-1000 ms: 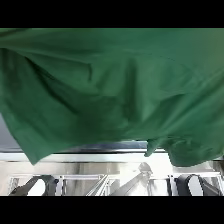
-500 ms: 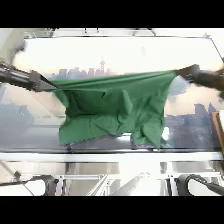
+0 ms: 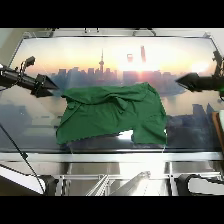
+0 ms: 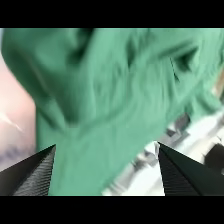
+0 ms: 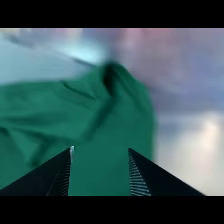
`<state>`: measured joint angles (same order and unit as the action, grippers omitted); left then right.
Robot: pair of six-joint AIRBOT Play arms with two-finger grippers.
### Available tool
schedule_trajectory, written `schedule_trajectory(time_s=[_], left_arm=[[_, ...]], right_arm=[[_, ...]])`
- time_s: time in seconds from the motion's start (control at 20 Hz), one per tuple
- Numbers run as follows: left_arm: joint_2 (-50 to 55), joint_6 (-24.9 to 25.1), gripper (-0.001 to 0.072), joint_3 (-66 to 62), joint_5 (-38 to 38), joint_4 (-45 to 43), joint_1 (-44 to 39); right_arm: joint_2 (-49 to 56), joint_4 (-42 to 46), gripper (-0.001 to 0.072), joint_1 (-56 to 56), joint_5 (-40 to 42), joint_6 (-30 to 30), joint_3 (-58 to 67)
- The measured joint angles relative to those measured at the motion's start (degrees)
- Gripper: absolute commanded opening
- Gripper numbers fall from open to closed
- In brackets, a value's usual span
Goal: Fold the shirts.
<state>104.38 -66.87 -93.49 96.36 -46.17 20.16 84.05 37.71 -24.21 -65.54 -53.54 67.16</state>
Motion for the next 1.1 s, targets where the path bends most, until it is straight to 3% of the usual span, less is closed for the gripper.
schedule_trajectory(time_s=[0.25, 0.7, 0.75, 0.85, 0.9, 1.1], left_arm=[[-10.97, -0.22, 0.0713, 19.87, -0.98, -6.12, 2.16], [-24.35, -0.20, 0.0712, 43.65, -5.20, -9.49, 7.50], [-24.96, -0.20, 0.0712, 45.27, -5.60, -9.57, 7.72], [-25.64, -0.17, 0.0712, 47.74, -7.10, -9.60, 7.98], [-25.83, -0.17, 0.0712, 48.70, -7.96, -9.77, 8.07], [-26.23, -0.04, 0.0695, 51.95, -10.93, -9.84, 8.17]], right_arm=[[0.59, 12.52, 0.0395, -4.63, -5.84, -2.45, -6.36], [9.79, 9.05, 0.0377, 2.40, -8.66, 0.09, -12.17], [10.43, 8.15, 0.0322, 3.82, -8.55, 0.57, -12.31], [11.45, 6.43, 0.0057, 6.62, -7.08, 1.86, -12.55], [11.80, 5.64, 0.0021, 7.78, -6.75, 2.49, -12.66], [12.28, 1.79, 0.0021, 10.67, -6.71, 4.81, -12.72]])
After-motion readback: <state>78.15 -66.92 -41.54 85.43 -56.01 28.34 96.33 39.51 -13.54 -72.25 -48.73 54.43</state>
